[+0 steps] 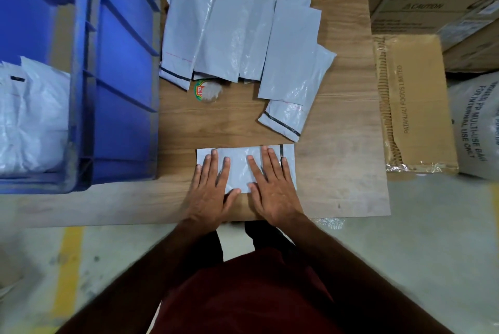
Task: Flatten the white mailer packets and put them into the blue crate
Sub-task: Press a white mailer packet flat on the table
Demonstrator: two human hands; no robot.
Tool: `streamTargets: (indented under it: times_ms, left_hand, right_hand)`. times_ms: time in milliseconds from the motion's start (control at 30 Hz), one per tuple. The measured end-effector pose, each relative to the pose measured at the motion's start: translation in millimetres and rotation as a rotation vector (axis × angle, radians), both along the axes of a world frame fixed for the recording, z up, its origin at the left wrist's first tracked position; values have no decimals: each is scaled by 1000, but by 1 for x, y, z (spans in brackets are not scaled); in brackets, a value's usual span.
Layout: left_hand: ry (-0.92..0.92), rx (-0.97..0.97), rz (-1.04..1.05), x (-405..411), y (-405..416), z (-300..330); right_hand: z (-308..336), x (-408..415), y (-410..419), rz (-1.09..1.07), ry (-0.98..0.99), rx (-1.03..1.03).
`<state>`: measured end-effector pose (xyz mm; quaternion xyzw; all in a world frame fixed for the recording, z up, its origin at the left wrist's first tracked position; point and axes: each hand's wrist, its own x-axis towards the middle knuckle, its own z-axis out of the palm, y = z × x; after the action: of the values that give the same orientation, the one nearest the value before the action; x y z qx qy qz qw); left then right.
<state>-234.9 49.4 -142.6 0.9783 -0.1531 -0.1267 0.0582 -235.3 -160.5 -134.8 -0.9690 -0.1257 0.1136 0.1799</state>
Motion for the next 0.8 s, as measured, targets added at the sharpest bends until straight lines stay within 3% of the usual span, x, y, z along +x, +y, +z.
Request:
streamTargets:
  times_ms: [200, 333, 433, 600, 800]
  left_hand:
    - [-83, -21, -273, 6, 17, 1]
    - [-221, -33, -335, 20, 22, -10]
    - [-253, -79, -318, 29, 22, -8]
    - [-139, -213, -220, 44, 14, 15]
    - [-71, -106, -203, 49, 10, 55]
  right_hand:
    - [11, 1, -10, -1, 45, 92]
    - [15, -8, -23, 54, 52, 95]
    - [12, -7, -22, 36, 35, 90]
    - [17, 1, -9, -21, 18, 43]
    - [43, 22, -3, -82, 7, 69]
